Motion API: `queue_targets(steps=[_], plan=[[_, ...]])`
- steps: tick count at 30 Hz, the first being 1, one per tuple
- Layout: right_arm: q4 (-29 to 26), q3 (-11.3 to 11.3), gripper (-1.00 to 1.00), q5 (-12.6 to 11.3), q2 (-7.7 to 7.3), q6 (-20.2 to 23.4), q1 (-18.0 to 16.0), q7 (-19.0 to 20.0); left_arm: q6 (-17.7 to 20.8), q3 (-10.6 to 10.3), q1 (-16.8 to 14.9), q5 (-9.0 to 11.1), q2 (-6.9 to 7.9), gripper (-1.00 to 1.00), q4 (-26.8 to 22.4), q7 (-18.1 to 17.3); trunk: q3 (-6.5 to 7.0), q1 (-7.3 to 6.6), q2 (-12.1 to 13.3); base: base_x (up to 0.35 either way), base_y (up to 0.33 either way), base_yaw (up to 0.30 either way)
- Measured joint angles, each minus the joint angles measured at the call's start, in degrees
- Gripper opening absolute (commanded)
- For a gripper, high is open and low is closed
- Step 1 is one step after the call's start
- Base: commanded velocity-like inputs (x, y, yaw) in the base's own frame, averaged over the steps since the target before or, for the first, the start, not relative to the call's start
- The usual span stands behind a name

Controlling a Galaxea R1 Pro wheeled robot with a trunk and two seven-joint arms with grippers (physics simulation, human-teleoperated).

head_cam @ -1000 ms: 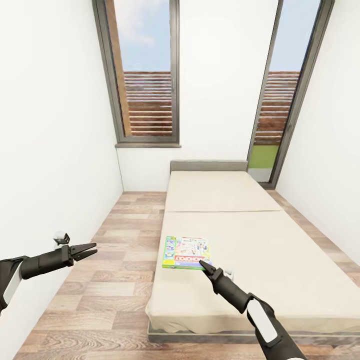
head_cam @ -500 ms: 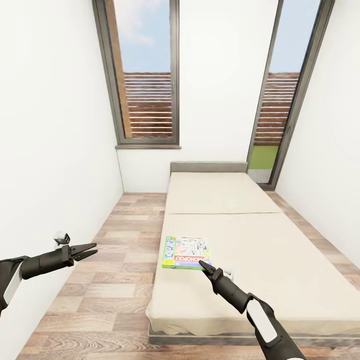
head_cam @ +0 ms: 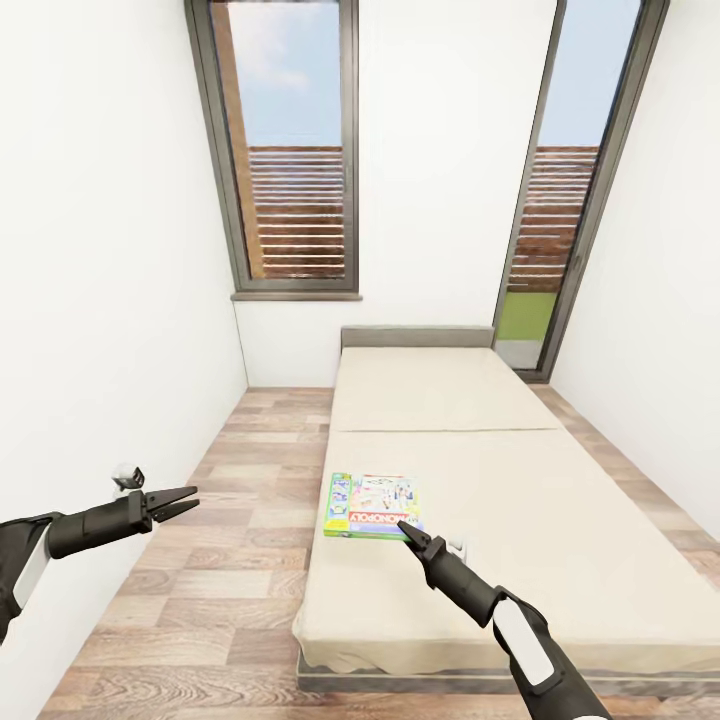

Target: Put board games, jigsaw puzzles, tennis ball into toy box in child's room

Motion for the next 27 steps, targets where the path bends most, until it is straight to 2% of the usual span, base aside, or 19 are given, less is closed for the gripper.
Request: queue_targets(steps=[27], plan=[[-0.1, 0.1, -1.0, 0.0, 0.01, -2.8, 0.0, 0.0, -0.1, -0.1, 0.0, -0.1, -0.22, 1.0, 0.0, 0.1, 4.85, -5.93, 10.8, 0.0, 0.0, 0.0]])
